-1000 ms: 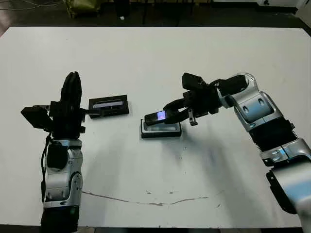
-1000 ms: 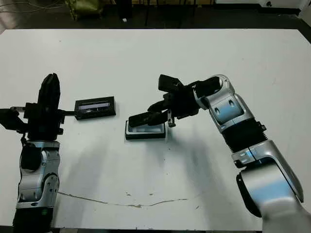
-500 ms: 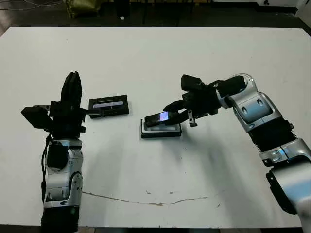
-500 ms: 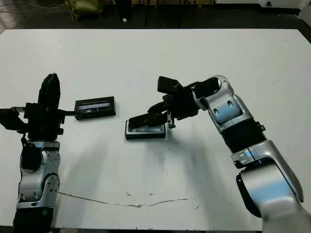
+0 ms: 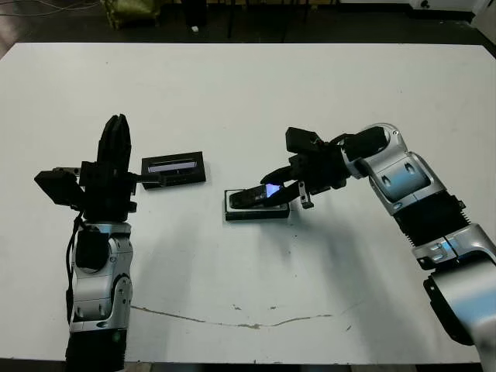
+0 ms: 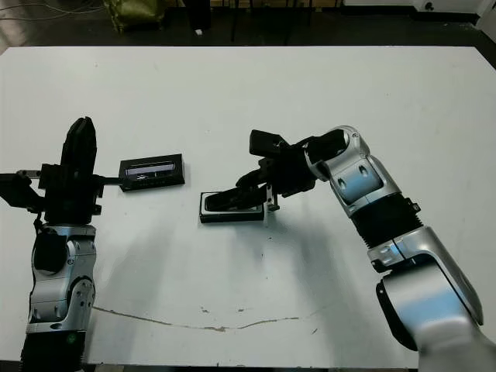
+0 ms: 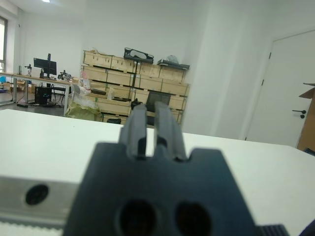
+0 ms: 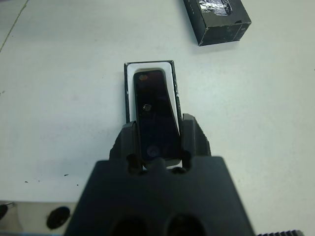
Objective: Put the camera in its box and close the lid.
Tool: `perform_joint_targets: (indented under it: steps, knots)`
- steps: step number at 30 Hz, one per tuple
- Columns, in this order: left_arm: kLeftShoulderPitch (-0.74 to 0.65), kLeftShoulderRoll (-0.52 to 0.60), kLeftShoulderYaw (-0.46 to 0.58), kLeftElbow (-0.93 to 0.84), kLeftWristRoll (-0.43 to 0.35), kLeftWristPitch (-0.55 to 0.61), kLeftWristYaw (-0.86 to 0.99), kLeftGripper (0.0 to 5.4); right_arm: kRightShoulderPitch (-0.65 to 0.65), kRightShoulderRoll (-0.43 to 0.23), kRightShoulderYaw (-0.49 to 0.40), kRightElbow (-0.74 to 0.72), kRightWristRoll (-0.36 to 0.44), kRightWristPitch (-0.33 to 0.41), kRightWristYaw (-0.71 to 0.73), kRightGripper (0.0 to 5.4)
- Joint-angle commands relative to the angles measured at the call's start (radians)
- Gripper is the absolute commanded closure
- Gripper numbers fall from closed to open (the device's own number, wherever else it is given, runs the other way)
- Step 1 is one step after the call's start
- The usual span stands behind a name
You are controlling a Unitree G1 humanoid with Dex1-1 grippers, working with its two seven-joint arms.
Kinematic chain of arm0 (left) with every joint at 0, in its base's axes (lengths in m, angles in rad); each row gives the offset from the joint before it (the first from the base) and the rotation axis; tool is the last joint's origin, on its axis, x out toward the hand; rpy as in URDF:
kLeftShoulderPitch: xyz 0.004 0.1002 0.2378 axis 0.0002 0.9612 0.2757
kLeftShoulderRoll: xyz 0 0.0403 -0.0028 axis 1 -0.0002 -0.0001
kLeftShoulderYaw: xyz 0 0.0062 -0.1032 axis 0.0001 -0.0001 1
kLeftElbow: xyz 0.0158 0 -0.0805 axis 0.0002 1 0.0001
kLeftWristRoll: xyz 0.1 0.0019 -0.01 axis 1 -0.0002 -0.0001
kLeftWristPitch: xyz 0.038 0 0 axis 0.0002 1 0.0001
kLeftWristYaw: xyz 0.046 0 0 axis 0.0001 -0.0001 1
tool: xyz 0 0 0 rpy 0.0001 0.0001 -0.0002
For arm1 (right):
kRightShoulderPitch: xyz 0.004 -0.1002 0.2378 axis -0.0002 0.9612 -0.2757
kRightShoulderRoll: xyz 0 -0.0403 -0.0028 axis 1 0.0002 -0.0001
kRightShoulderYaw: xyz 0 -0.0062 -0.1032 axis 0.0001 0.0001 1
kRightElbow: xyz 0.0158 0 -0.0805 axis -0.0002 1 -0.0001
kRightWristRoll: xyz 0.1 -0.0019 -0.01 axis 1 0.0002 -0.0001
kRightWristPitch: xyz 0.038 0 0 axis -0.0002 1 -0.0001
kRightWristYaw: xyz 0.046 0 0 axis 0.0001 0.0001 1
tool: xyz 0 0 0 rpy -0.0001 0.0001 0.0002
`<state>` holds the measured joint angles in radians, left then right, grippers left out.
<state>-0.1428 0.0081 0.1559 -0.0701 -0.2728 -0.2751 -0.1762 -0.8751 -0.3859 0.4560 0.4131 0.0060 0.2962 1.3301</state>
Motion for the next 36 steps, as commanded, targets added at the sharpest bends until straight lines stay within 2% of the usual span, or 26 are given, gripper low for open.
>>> perform_joint_targets:
  steps: [1, 9, 22, 30, 34, 36]
  knots:
    - [0.023, 0.003, 0.000, 0.009, 0.002, 0.007, 0.004, 5.40, 0.018, 0.005, 0.016, 0.002, -0.018, -0.010, 0.000, 5.03]
    - [0.022, 0.003, 0.001, 0.014, -0.003, 0.005, 0.000, 5.40, 0.026, 0.024, 0.017, 0.014, -0.029, -0.025, -0.015, 5.03]
    - [0.024, 0.003, 0.001, 0.014, -0.008, 0.009, 0.002, 5.40, 0.016, 0.049, 0.027, 0.009, -0.047, 0.008, -0.040, 5.03]
    - [0.025, 0.002, 0.001, 0.015, -0.012, 0.006, 0.000, 5.40, 0.022, 0.055, 0.028, -0.011, -0.062, -0.004, -0.043, 5.03]
    - [0.026, 0.003, 0.001, 0.014, -0.009, 0.008, 0.003, 5.40, 0.028, 0.053, 0.028, -0.032, -0.079, 0.028, -0.060, 5.03]
    - [0.025, 0.003, 0.001, 0.016, -0.009, 0.005, 0.001, 5.40, 0.027, 0.054, 0.025, -0.029, -0.077, 0.031, -0.058, 4.76]
